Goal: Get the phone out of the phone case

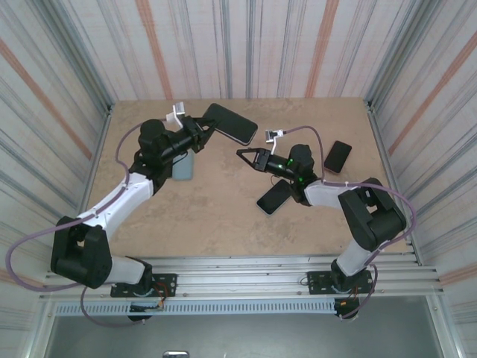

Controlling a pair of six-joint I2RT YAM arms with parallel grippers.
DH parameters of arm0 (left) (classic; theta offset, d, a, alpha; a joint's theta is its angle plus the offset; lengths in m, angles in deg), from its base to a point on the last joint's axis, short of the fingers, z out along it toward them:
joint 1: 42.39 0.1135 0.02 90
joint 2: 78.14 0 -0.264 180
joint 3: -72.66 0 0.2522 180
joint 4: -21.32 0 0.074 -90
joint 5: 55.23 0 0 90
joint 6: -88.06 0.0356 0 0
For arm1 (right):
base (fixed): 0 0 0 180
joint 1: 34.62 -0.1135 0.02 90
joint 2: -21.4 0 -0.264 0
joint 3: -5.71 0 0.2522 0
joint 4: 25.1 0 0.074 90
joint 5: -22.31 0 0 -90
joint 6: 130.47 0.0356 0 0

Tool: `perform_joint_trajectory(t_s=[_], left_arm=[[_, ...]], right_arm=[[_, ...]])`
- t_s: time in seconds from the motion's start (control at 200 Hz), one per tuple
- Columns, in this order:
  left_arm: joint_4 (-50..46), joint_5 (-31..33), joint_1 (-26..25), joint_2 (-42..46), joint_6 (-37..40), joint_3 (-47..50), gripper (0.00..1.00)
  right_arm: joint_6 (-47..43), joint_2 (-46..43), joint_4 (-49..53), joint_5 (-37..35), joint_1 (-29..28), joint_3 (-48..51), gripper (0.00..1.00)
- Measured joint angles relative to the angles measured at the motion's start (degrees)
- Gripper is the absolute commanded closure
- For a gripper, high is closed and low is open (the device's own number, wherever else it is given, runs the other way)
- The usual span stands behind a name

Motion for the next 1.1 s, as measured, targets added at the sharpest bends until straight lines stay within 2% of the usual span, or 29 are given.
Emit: perform_joint_trajectory(t_s=[0.1,0.21,0.381,0.551,0.691,0.947,1.097], left_arm=[[-3.67,-1.44,1.11,0.00,3.45,-1.46,1.00],[-10.40,-3.93,2.71,0.00,10.97,-5.22,1.00],[-19.61,-10.36,4.79,0.00,25.66,-11.76,1.00],[-29.38,-16.57,5.07,0.00,43.23,-17.86,1.00],[-35.10,-21.03,5.07,-0.02,55.32,-19.54,1.00],[-45.11,-27.54,5.07,-0.02,75.76,-20.52,0.95],[-50.53,-31.52,5.07,-0.17,84.17,-21.57,0.95]], right_arm=[[-2.12,-1.64,0.52,2.38,1.81,0.81,0.67],[-6.93,-4.52,4.26,6.40,4.37,0.79,0.56],[-24.52,-11.54,22.45,12.31,6.36,-2.62,0.44],[-45.57,-15.93,41.88,15.65,6.34,-8.90,0.44],[-58.23,-16.44,52.87,17.16,6.36,-12.07,0.44],[-73.88,-16.44,67.58,18.62,5.79,-15.15,0.47],[-81.40,-15.54,74.73,16.68,2.49,-19.08,0.48]])
